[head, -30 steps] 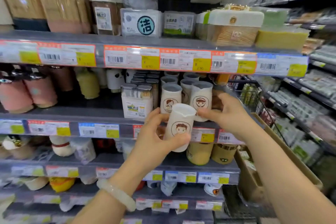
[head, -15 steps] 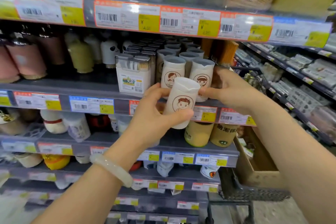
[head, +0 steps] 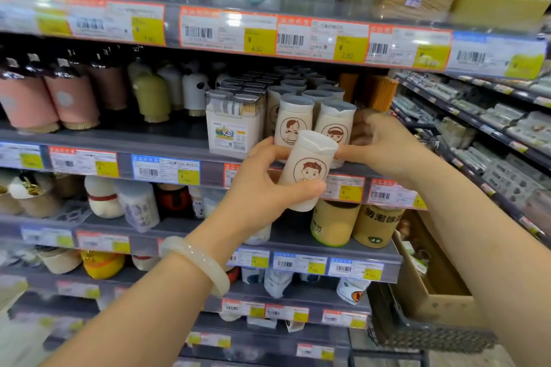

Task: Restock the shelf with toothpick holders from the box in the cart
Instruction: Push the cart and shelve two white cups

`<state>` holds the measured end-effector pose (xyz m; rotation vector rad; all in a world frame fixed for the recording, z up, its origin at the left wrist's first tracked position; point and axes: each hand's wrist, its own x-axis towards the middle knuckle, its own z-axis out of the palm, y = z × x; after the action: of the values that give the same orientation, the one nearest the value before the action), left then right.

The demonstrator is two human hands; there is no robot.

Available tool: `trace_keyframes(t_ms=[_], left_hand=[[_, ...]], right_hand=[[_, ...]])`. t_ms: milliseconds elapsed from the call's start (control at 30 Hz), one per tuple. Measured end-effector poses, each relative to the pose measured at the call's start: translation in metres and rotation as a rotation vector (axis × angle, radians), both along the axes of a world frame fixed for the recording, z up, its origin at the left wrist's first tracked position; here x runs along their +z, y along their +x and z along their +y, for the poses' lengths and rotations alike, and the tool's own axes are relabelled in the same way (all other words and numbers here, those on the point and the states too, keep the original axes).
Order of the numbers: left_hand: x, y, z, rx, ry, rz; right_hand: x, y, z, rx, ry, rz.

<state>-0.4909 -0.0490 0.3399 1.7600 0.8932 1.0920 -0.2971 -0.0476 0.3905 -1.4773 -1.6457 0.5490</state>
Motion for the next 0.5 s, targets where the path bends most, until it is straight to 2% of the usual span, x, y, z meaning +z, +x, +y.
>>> trace_keyframes(t_ms=[500], left_hand=[[-0.0015, -0.0006, -0.0002, -0.014, 0.039, 0.016]], right_hand=[[-0.0005, -0.0026, 0.0025, 0.019, -0.012, -0.019]])
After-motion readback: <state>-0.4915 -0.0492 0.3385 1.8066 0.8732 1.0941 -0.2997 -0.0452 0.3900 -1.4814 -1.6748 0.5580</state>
